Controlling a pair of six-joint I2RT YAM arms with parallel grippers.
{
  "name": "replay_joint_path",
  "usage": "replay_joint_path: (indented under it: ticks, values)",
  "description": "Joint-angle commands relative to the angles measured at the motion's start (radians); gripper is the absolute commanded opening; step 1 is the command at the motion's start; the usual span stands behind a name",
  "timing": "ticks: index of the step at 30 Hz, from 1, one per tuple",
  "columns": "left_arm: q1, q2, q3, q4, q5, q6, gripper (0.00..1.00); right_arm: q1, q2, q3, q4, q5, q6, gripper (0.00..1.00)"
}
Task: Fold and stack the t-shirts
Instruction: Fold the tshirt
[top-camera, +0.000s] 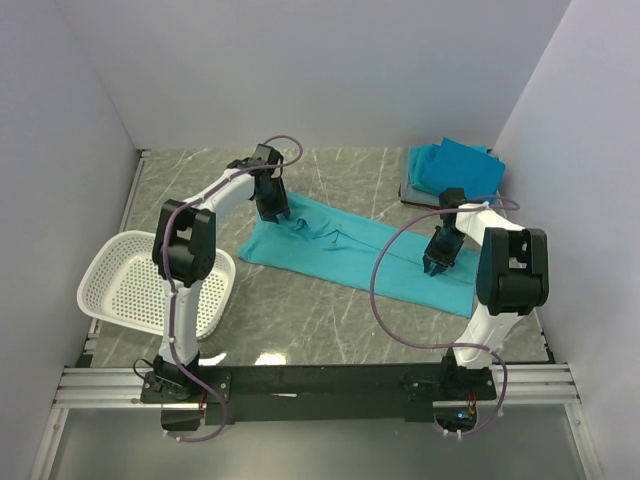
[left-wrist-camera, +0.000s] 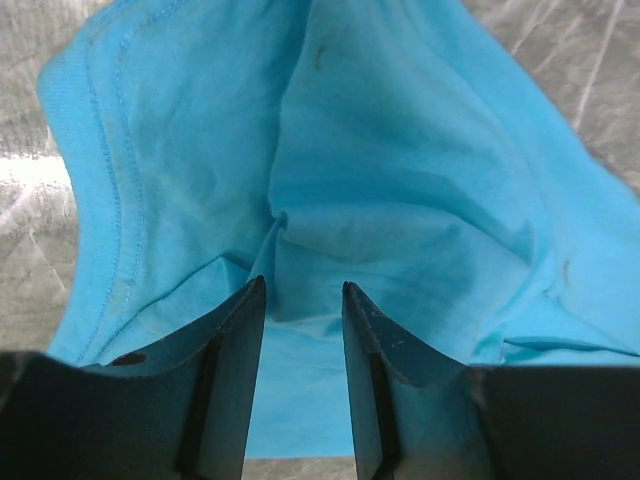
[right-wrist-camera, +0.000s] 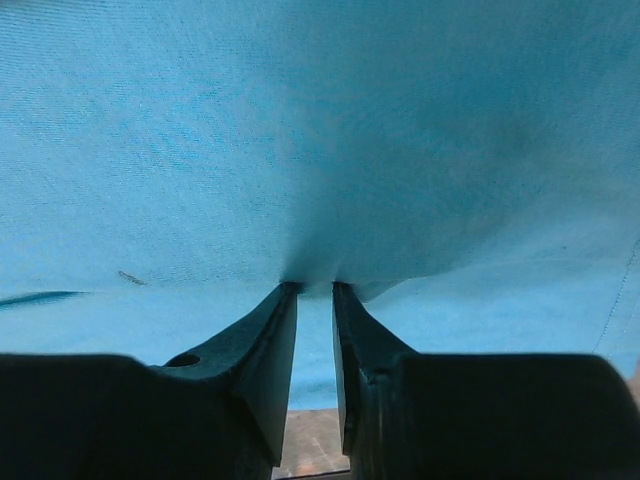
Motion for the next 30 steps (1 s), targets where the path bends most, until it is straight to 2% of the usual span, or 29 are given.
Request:
replay_joint_path:
  ticks: [1,5,12,22,23,25,30]
  values:
    - [-0.006,-0.002,-0.010,0.004,-0.018,-0.012,0.42,-0.009,0.023,0.024,-0.025,0.051,-0.017,0.28]
    - [-0.014,0.012,0.011,0.004,-0.011,-0.012,0.40,-0.009,0.023,0.029,-0.027,0.049,-0.021,0.28]
    - [-0.022,0.030,0.033,-0.007,0.000,-0.012,0.24,-0.009,0.034,0.036,-0.028,0.045,-0.028,0.28]
    - [-0.022,0.019,0.031,-0.017,-0.018,-0.013,0.12,-0.006,0.025,0.061,-0.044,0.066,-0.042,0.27]
    - [-0.022,0.021,0.030,-0.022,-0.018,-0.013,0.08,0.001,0.010,0.065,-0.050,0.078,-0.044,0.27]
    - [-0.022,0.018,0.034,-0.025,-0.020,-0.013,0.07,0.018,-0.016,0.088,-0.071,0.115,-0.048,0.27]
    - [-0.017,-0.004,0.062,-0.048,-0.018,0.013,0.07,0.124,-0.119,0.182,-0.117,0.126,-0.041,0.31]
